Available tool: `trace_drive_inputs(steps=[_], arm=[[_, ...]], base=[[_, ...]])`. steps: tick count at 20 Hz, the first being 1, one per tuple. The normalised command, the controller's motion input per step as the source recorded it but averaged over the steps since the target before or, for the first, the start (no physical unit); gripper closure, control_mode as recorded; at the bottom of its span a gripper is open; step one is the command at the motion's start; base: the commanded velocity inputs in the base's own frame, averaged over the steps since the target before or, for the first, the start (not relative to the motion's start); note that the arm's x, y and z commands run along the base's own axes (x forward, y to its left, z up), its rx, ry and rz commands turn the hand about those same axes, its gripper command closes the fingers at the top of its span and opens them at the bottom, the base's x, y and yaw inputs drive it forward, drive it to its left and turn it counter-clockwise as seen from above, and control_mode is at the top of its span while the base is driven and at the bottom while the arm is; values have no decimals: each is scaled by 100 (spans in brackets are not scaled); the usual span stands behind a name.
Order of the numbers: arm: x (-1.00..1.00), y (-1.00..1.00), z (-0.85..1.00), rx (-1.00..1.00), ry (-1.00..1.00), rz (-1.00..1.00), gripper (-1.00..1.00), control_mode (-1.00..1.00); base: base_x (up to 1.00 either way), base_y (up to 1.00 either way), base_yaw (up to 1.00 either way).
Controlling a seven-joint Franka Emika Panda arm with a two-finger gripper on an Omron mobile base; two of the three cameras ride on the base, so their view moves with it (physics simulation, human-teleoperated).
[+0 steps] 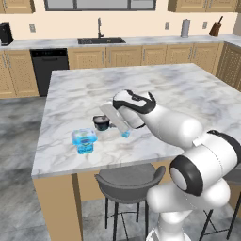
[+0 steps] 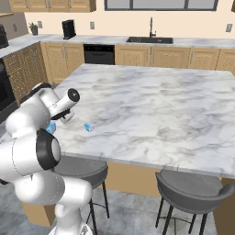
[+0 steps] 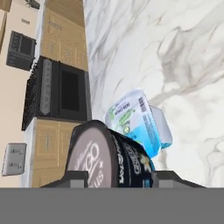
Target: Stack the yogurt containers by placing the smaller containers on top of the larger containers.
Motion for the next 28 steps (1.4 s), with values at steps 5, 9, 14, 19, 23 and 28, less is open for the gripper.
trace_drive_inputs(steps=[5, 9, 14, 19, 23, 28], arm=[[3, 21, -7, 0, 0, 2, 100, -100], [9, 15, -14, 0, 0, 1, 100, -100], [12, 5, -15, 0, 0, 2, 100, -100], [8, 2, -7, 0, -1, 1, 100, -100], [6, 14, 0, 0, 0, 0, 100, -100], [0, 20, 0, 0, 0, 0, 100, -100]], base=[[0, 0, 0], [0, 0, 0], [0, 0, 0], [0, 0, 0], [0, 0, 0], [0, 0, 0]])
